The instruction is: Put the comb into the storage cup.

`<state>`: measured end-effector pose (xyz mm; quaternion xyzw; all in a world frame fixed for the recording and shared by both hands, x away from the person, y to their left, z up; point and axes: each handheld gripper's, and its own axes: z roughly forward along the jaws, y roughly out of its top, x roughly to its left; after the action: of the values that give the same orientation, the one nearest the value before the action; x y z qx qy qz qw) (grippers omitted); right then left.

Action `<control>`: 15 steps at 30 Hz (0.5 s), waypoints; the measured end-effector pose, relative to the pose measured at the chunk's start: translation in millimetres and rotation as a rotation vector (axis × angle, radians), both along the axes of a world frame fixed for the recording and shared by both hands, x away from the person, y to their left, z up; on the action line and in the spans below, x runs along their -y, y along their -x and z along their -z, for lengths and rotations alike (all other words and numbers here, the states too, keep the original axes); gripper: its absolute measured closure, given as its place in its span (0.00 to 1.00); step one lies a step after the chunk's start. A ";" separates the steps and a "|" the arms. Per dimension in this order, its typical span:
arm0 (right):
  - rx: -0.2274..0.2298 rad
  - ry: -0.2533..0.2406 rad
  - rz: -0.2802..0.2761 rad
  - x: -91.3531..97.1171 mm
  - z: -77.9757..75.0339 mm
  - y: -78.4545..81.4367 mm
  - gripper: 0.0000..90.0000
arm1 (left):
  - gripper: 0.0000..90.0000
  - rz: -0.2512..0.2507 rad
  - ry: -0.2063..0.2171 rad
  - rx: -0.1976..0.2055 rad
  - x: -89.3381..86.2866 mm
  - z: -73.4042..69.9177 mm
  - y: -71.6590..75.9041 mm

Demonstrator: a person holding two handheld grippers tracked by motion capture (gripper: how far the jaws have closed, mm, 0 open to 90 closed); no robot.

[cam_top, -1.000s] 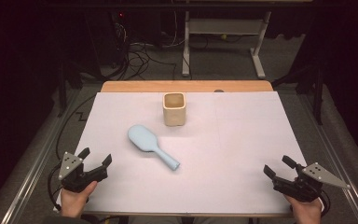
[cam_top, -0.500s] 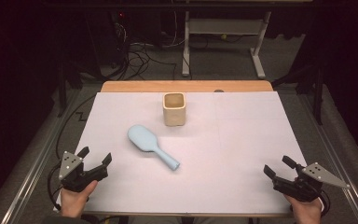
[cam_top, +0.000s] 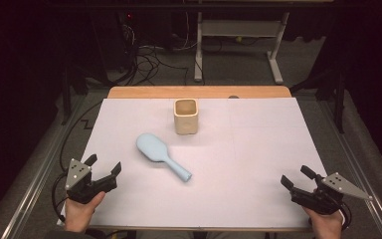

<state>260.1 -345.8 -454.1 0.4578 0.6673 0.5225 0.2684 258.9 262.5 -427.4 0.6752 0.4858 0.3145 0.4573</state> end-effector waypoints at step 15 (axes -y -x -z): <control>0.001 0.004 -0.005 -0.9 0.0 -1.3 0.18 | 0.18 0.023 -0.016 -0.001 9.9 -5.0 -5.5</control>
<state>261.4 -344.9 -454.1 0.4552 0.6694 0.5223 0.2684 264.3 252.6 -422.5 0.6846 0.4755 0.3127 0.4553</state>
